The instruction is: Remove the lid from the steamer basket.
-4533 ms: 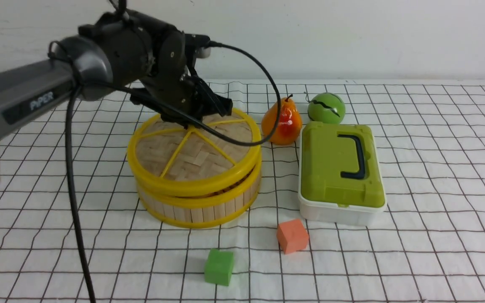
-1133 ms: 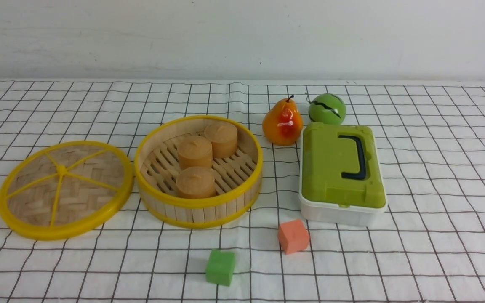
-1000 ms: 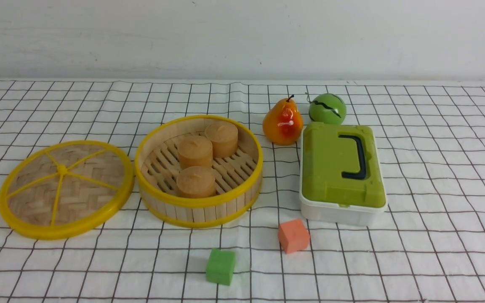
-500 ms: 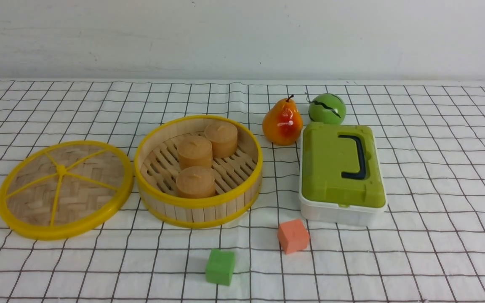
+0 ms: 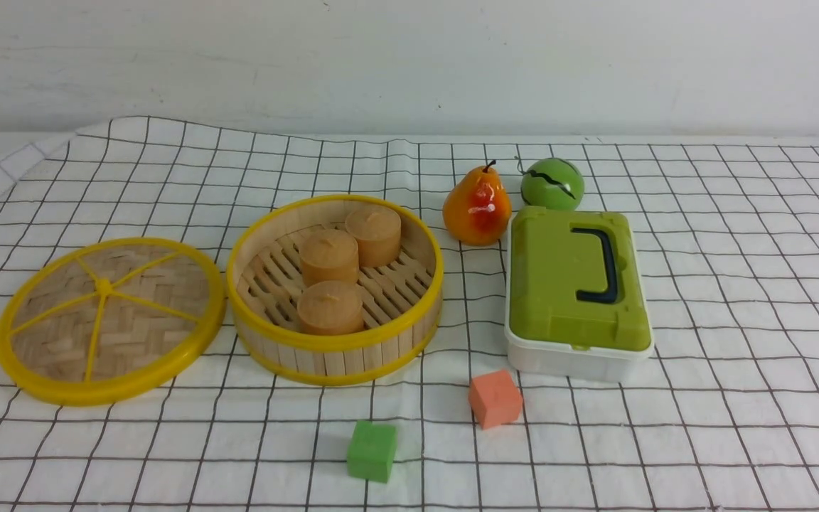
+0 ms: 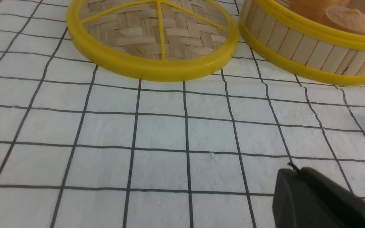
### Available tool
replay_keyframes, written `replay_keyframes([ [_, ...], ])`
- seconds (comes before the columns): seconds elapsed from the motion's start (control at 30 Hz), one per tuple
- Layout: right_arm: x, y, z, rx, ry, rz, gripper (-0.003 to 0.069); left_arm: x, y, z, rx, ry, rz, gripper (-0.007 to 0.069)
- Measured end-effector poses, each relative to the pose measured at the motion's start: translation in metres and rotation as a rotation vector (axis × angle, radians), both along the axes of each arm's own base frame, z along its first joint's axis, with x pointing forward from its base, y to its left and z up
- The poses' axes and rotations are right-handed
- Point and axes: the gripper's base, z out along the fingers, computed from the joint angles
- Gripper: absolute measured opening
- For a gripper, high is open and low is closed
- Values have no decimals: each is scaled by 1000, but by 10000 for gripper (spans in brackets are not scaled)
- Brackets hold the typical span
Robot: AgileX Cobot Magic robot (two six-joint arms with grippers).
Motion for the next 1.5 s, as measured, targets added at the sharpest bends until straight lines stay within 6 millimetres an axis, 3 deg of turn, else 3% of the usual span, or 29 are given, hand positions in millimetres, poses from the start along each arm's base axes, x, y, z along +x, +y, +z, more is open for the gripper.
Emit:
replay_keyframes([
  [1.5,0,0,0,0,0,0,240,0,0,0,0,-2,0,17],
])
